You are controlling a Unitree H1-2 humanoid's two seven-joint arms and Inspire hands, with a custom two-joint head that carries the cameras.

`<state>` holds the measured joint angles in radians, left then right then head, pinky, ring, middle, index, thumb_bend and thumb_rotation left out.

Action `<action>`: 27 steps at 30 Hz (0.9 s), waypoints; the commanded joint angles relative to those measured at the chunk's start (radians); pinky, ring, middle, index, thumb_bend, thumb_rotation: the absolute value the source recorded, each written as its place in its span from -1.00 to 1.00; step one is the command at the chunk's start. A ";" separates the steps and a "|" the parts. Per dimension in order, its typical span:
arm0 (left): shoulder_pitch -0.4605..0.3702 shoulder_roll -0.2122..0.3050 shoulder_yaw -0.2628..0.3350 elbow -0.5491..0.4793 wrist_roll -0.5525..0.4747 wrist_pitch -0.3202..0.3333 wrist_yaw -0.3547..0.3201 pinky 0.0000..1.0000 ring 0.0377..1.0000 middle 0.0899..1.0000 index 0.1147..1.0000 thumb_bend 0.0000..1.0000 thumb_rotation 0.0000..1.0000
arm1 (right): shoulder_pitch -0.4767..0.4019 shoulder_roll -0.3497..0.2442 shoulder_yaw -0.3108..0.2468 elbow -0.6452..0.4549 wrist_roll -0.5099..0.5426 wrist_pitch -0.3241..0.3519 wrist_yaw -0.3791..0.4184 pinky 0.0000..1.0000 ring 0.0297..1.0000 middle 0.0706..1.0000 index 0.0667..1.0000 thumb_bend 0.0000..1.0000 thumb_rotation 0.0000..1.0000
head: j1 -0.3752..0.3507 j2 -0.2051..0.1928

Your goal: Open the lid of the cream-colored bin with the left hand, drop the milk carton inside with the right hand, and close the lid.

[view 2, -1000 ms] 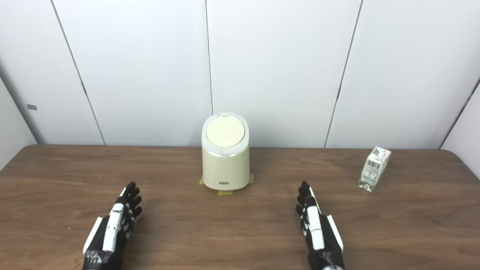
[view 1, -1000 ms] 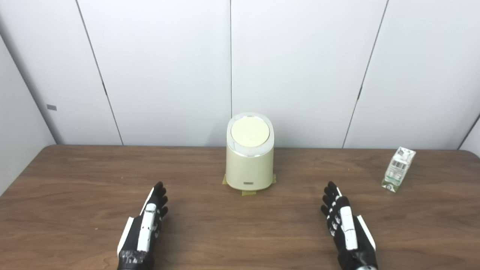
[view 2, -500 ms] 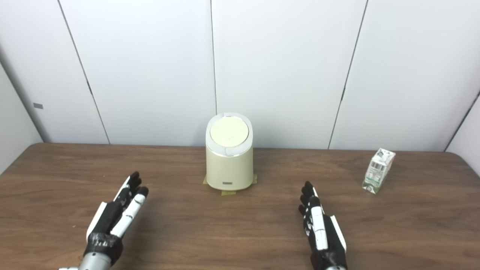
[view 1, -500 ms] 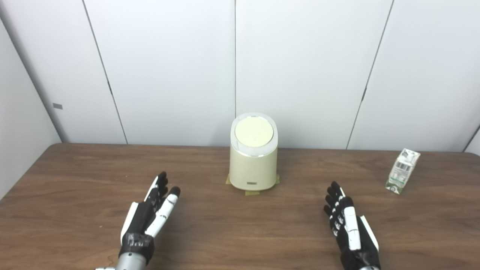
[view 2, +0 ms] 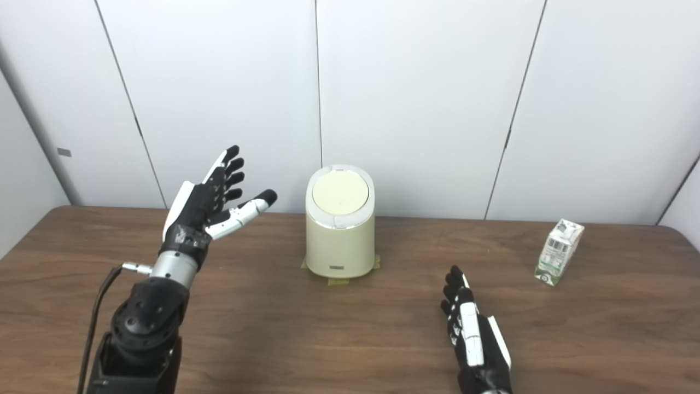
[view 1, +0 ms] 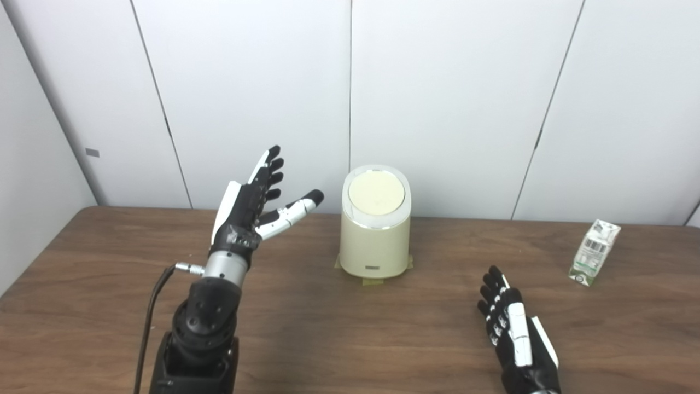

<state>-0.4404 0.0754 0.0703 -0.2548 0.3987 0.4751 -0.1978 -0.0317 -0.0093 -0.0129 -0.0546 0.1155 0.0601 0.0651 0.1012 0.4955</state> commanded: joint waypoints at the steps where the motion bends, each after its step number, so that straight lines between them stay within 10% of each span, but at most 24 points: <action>1: -0.114 -0.042 0.028 0.014 0.134 -0.005 -0.087 0.56 0.80 0.92 1.00 0.57 -0.34 | -0.022 0.000 0.000 -0.016 0.015 -0.017 0.011 1.00 1.00 1.00 1.00 0.28 1.00 | 0.002 0.001; 9: -0.284 -0.121 0.080 0.176 0.351 -0.005 -0.207 0.46 0.78 0.94 0.99 0.65 -0.48 | -0.022 0.005 -0.002 -0.017 0.016 -0.019 0.012 1.00 1.00 1.00 1.00 0.32 1.00 | -0.014 0.000; 27: -0.461 -0.042 -0.148 0.547 0.410 -0.007 -0.033 0.55 0.95 1.00 0.92 0.79 -0.67 | -0.022 0.028 0.008 -0.046 -0.004 0.011 -0.005 1.00 1.00 1.00 1.00 0.30 1.00 | -0.027 0.001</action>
<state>-0.8397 0.0127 -0.0599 0.2967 0.7889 0.4753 -0.2721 -0.0304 0.0082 -0.0112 -0.0678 0.1087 0.0731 0.0614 0.0752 0.4939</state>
